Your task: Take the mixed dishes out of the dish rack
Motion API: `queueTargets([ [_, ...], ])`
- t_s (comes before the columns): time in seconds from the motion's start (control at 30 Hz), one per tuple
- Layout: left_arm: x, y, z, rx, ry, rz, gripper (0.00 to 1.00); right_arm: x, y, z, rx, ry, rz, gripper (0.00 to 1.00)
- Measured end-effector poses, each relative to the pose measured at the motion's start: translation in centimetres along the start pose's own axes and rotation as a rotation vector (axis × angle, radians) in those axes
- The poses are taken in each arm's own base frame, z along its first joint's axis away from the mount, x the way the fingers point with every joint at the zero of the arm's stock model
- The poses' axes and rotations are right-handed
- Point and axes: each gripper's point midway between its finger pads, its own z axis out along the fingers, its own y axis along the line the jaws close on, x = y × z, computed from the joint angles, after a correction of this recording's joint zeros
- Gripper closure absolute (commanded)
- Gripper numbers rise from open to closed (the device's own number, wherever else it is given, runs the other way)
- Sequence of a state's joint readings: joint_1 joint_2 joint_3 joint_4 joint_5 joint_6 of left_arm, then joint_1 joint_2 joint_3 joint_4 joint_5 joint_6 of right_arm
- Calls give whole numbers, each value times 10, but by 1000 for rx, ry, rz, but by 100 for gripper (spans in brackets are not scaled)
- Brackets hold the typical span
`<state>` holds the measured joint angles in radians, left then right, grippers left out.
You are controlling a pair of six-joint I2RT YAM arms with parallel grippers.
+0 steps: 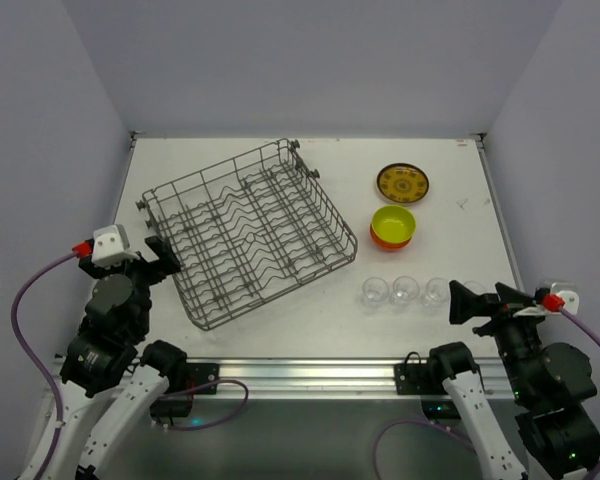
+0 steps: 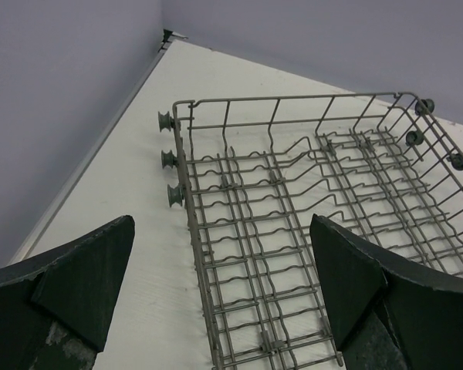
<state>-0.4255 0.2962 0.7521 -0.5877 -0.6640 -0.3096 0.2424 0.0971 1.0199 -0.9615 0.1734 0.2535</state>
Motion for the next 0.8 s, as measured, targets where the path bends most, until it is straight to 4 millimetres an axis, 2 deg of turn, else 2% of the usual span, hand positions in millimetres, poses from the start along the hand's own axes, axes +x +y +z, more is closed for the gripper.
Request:
queueTargets([
  [0.1,10,-2,4,4,15,17,0,2,-4,3,22,1,-1,1],
  [0.33,4,-7,6,25,-15,-8,0,2,-8,8,52,-9,3,1],
  [0.8,9,-6,6,33,-43,-32,0,0,-10,17,73,-20,7,1],
])
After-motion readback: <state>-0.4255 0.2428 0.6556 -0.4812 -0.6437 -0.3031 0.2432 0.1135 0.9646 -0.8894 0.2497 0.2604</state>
